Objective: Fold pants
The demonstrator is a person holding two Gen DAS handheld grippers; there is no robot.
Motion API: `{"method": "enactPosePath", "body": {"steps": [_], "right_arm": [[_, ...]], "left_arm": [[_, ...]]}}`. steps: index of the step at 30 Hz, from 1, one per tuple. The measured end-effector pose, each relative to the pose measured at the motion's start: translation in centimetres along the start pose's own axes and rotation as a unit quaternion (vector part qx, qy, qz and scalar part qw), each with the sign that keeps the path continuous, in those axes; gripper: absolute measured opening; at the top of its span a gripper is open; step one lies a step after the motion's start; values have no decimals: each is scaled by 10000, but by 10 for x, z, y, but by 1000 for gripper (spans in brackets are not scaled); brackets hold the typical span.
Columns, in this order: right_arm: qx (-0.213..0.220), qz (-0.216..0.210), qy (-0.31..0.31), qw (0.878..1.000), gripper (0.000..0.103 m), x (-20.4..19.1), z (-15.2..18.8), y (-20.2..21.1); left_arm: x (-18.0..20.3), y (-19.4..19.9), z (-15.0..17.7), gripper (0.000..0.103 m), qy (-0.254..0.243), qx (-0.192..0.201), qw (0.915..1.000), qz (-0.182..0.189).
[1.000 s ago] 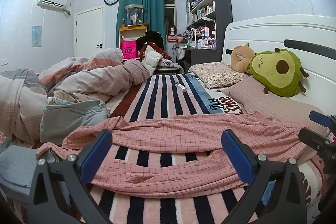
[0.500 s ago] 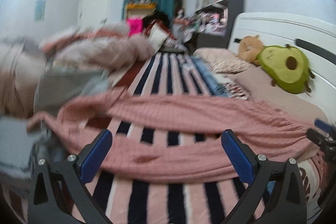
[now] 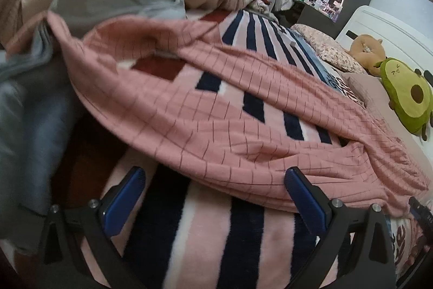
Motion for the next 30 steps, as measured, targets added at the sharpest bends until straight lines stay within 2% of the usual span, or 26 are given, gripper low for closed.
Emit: {"method": "enactPosePath", "body": {"steps": [5,7,8,10,13,15,17,18,20,23,26,30], "right_arm": [[-267,97,-178,9994,67,5,11,-2],[-200,-11,-361,9991,67,8,8,-3],[-168,-34,-459,9988,68,8,6,-3],[-176,-18,-697,9974,79,12,0,-9],[-270,110,-844,9960,79,13,3,-13],[-250,69,-857,9960,79,10,6,-11],[-312,-74,-951,9950,80,7,10,-12],[-392,-139,-1020,9939,80,5,13,-13],[-482,-311,-1170,9915,81,1,19,-14],[-450,-393,-1331,9893,81,0,19,-16],[-374,-474,-1682,9839,81,4,17,-17],[-344,-472,-1910,9799,80,4,24,-12]], "left_arm": [[-10,-10,3,102,256,-71,9996,59],[-11,-10,-1,102,346,-34,9993,97],[-13,-10,-3,102,383,-6,9992,82],[-21,-12,-10,102,523,21,9986,-48],[-27,-10,-16,102,615,67,9981,-43],[-30,-12,-18,98,642,76,9979,28],[-32,-15,-20,76,612,95,9981,-65],[-35,-16,-22,68,618,130,9979,-125],[-39,-17,-27,30,674,159,9975,-150],[-40,-9,-35,9,651,349,9972,-78],[-38,6,-46,4,558,659,9962,-80],[-44,30,-62,4,496,1041,9930,-269]]}}
Point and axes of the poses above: each gripper's, at about its wrist camera, not at the fingertips, and y roughly against the way its jaws point, x to its right, z to its underside, the point moved 8 cm from there along -y, roughly the way its jaws point, and after that the axes turned 3 degrees about x, right-handed, at the moved point
